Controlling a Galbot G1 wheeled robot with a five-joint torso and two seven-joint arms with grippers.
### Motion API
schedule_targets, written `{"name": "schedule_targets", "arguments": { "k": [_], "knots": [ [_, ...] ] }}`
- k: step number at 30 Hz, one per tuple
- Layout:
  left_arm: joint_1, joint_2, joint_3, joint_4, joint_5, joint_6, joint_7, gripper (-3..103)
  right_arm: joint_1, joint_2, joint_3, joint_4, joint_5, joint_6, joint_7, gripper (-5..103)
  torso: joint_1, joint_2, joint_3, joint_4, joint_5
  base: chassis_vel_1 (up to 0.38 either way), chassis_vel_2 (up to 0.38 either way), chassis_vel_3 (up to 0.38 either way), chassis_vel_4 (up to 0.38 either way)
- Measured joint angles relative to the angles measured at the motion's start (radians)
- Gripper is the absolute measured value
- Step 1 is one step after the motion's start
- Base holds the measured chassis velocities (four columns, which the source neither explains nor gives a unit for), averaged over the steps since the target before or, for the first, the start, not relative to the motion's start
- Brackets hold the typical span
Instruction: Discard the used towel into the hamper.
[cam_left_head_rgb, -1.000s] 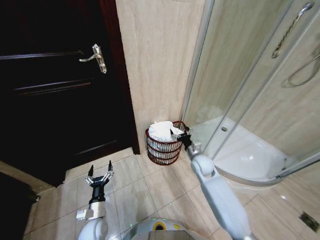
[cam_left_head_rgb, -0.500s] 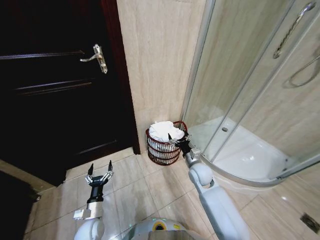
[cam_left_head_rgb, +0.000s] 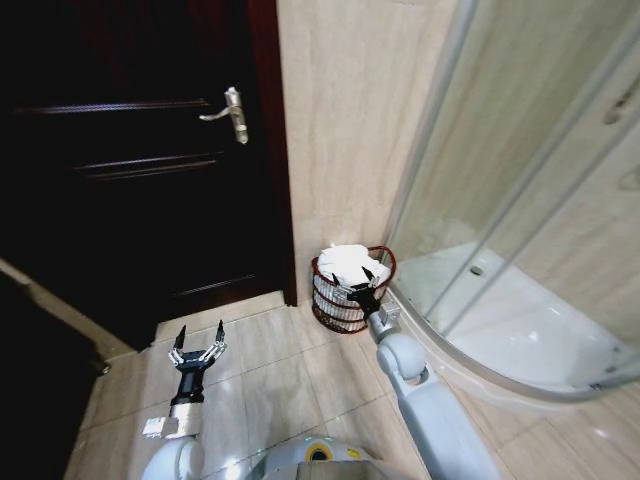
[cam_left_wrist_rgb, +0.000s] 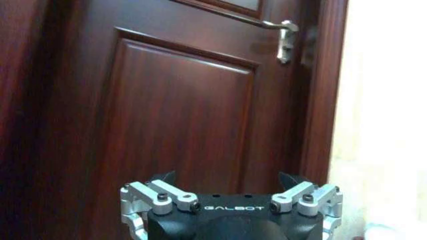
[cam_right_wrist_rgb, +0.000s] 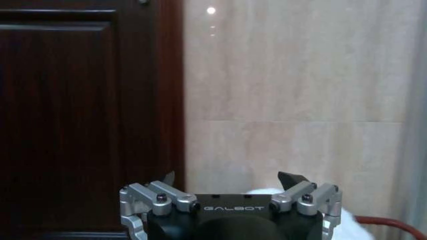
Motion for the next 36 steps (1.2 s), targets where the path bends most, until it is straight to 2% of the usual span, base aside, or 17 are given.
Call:
{"name": "schedule_targets", "arguments": {
  "k": [6,24,26,29,36],
  "knots": [
    [0.003,-0.020,0.002,0.002,0.015,-0.001,-0.001,100,0.000,-0.015,-0.006,0.010,0.051,-0.014,-0.001,100,0.000,0.000,0.000,0.0000,0.0000,0.115,0.116,0.110,0.127],
    [-0.001,-0.018,0.000,0.022,0.021,-0.015,-0.001,100,-0.006,-0.037,0.008,0.000,0.068,-0.004,0.006,100,0.000,0.000,0.000,0.0000,0.0000,0.126,0.132,0.126,0.125],
    [-0.005,-0.018,0.002,0.029,0.021,-0.026,-0.002,100,-0.006,-0.040,0.009,0.000,0.070,-0.004,0.007,100,0.000,0.000,0.000,0.0000,0.0001,0.126,0.126,0.156,0.105],
    [-0.022,-0.019,0.003,0.063,0.026,-0.083,-0.018,100,-0.004,-0.040,0.008,0.000,0.070,-0.009,0.009,100,0.000,0.000,0.000,0.0002,-0.0003,0.120,0.130,0.115,0.119],
    [-0.013,-0.002,0.003,0.059,0.012,-0.086,-0.021,100,0.000,-0.036,0.005,0.011,0.068,-0.027,0.015,100,0.000,0.000,0.000,0.0000,0.0001,0.054,0.057,0.070,0.064]
  ]
}}
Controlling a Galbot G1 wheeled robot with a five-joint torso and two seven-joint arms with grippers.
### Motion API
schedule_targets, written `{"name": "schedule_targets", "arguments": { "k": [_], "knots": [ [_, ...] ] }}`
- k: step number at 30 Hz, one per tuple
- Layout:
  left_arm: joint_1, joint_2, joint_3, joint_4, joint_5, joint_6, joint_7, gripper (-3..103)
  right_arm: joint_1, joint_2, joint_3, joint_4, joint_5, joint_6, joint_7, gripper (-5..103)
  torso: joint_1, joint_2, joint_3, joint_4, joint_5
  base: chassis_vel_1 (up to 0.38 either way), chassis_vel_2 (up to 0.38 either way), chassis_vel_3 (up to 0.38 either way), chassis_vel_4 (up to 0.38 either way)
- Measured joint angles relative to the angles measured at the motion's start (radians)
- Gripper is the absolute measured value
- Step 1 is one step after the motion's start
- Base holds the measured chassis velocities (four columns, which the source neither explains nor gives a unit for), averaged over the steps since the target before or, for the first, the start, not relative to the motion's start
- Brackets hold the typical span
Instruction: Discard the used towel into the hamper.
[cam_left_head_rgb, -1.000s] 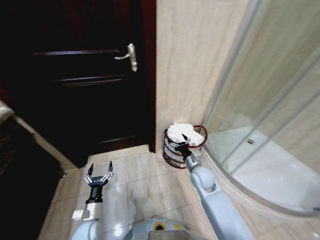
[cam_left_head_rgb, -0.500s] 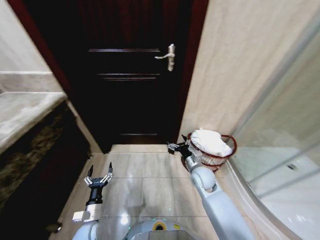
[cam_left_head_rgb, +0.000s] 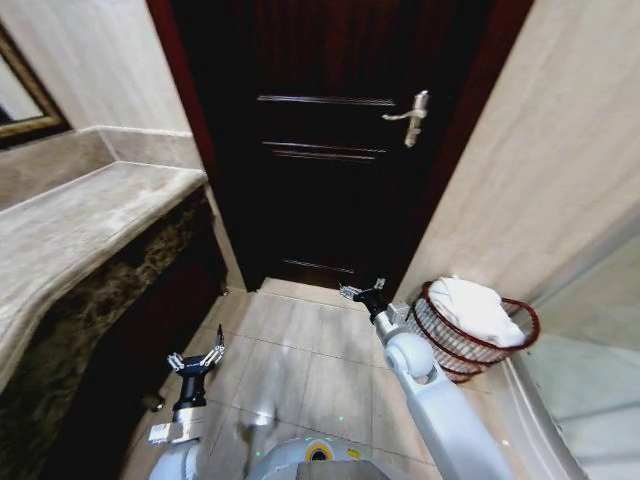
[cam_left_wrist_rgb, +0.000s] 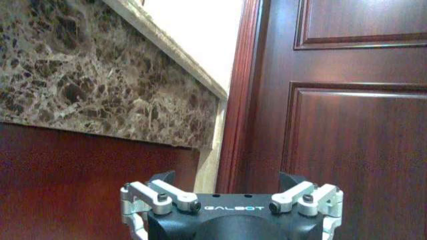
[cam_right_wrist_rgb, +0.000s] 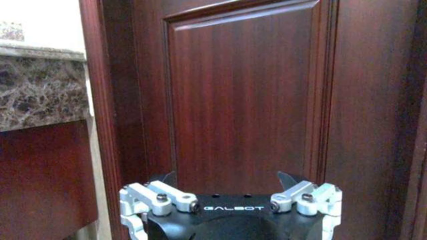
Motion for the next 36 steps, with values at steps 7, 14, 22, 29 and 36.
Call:
{"name": "schedule_targets", "arguments": {
  "k": [7,14,22,29,36],
  "knots": [
    [-0.004,0.004,0.001,-0.002,-0.002,-0.001,0.000,100,-0.003,-0.009,0.004,0.006,-0.004,-0.010,0.009,100,0.000,0.000,0.000,0.0000,-0.0001,0.000,0.000,0.000,0.000],
    [-0.004,-0.001,0.000,-0.019,0.003,0.010,0.000,100,-0.009,-0.022,0.012,0.006,-0.003,-0.010,0.009,100,0.000,0.000,0.000,0.0000,-0.0001,0.041,-0.035,-0.046,0.044],
    [-0.009,-0.013,0.007,-0.024,0.019,0.011,0.003,100,-0.028,-0.035,0.031,0.014,0.001,-0.007,0.005,100,0.000,0.000,0.000,0.0000,-0.0001,0.069,-0.060,-0.070,0.064],
    [-0.002,-0.018,0.011,-0.029,0.030,0.008,0.005,100,-0.052,-0.041,0.055,0.027,0.002,-0.005,-0.002,100,0.000,0.000,0.000,-0.0001,0.0000,0.055,-0.054,-0.056,0.057],
    [0.007,-0.017,0.010,-0.033,0.035,0.000,0.004,100,-0.075,-0.040,0.061,0.043,0.001,-0.005,-0.004,100,0.000,0.000,0.000,0.0000,-0.0001,0.079,-0.068,-0.081,0.077]
  ]
}}
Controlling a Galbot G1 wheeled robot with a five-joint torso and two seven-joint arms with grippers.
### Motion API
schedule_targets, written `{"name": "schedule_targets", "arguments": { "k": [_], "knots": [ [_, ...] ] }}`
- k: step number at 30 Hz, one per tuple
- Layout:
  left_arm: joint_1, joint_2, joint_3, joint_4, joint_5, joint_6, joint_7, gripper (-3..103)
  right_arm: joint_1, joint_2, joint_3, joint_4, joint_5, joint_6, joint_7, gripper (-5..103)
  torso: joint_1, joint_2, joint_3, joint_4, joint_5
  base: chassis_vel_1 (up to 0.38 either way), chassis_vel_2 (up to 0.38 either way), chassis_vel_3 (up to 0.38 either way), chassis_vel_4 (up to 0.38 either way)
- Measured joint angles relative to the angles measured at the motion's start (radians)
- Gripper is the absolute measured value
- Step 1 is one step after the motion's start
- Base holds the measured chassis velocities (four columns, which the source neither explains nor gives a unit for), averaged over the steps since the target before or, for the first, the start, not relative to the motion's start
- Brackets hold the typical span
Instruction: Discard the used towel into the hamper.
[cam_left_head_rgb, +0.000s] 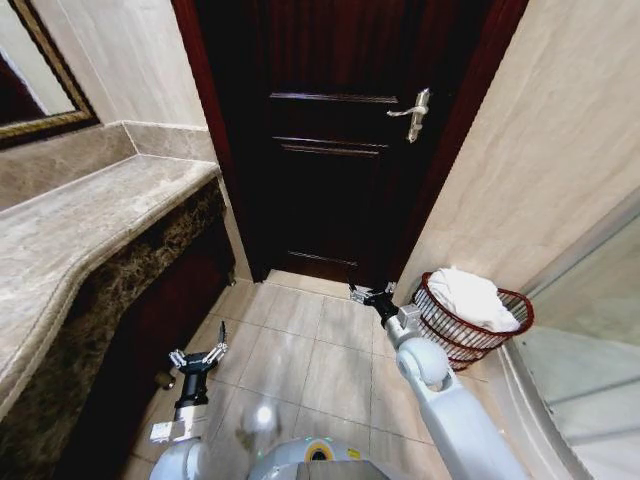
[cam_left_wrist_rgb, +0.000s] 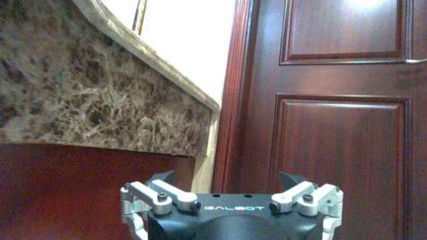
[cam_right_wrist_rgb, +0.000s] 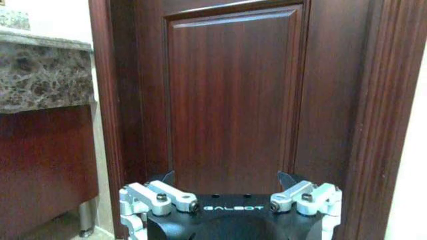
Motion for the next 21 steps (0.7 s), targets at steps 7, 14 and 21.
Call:
{"name": "schedule_targets", "arguments": {
  "k": [7,14,21],
  "knots": [
    [0.006,-0.004,0.001,-0.007,0.013,-0.005,0.000,100,-0.018,-0.004,0.020,0.018,0.001,0.001,-0.002,100,0.000,0.000,0.000,0.0000,0.0001,0.109,-0.114,-0.108,0.115],
    [0.005,-0.012,0.004,-0.010,0.034,-0.006,0.000,100,-0.036,-0.007,0.036,0.026,0.003,0.005,-0.006,100,0.000,0.000,0.000,0.0001,0.0000,0.125,-0.127,-0.133,0.124],
    [0.011,-0.021,0.006,-0.016,0.047,-0.006,0.000,100,-0.046,-0.011,0.050,0.028,0.012,0.013,-0.013,100,0.000,0.000,0.000,0.0001,-0.0007,0.125,-0.146,-0.128,0.111]
  ]
}}
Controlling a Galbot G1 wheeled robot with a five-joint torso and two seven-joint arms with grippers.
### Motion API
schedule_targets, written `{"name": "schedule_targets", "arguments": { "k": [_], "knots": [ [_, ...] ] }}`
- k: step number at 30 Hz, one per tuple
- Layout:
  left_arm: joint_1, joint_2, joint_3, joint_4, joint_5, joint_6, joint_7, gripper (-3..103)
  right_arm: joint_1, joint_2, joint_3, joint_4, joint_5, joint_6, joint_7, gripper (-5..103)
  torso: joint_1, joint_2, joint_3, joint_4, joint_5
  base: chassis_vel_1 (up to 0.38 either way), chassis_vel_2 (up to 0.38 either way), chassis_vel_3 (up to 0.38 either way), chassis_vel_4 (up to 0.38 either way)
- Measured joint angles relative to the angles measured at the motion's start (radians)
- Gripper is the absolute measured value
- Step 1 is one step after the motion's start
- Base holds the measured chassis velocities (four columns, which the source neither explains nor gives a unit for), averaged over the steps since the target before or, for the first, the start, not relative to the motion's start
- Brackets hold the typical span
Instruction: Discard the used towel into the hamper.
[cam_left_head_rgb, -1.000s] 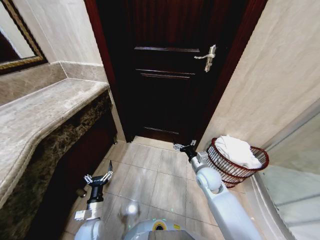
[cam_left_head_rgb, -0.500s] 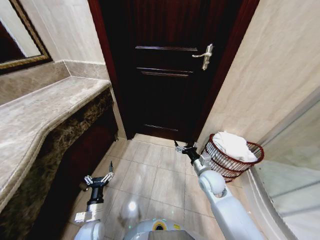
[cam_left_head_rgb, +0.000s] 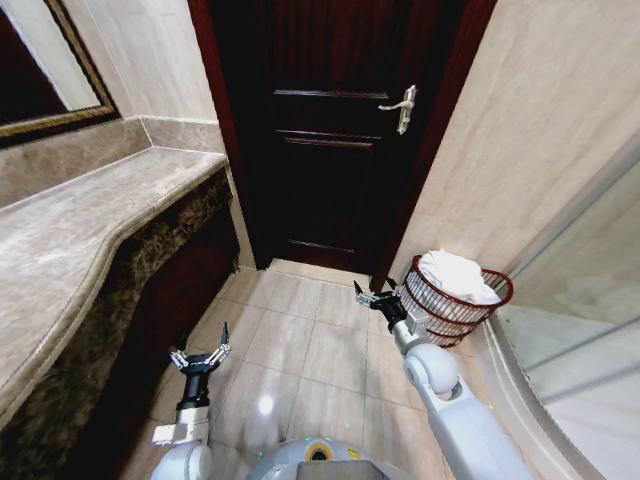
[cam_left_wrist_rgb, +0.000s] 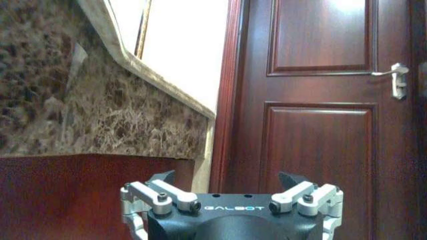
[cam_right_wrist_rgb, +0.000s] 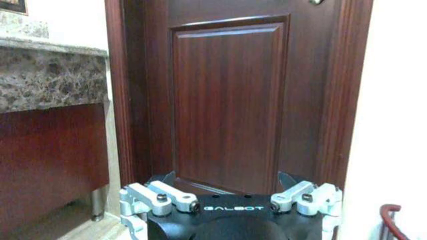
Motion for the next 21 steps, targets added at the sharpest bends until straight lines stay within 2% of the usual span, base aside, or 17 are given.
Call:
{"name": "schedule_targets", "arguments": {
  "k": [2,4,21],
  "knots": [
    [0.003,-0.003,0.000,-0.002,0.004,-0.002,0.000,100,-0.004,-0.003,0.005,0.000,0.005,0.003,-0.002,100,0.000,0.000,0.000,0.0000,0.0014,0.107,-0.154,-0.156,0.093],
    [0.005,-0.005,0.000,-0.003,0.008,-0.003,0.000,100,-0.008,-0.005,0.012,0.002,0.008,0.005,-0.004,100,0.000,0.000,0.000,-0.0002,0.0003,0.084,-0.163,-0.157,0.080],
    [0.009,-0.014,0.005,-0.007,0.027,-0.010,0.001,100,-0.053,-0.008,0.052,0.018,0.022,0.023,-0.017,100,0.000,0.000,0.000,-0.0003,0.0011,0.093,-0.164,-0.162,0.095]
  ]
}}
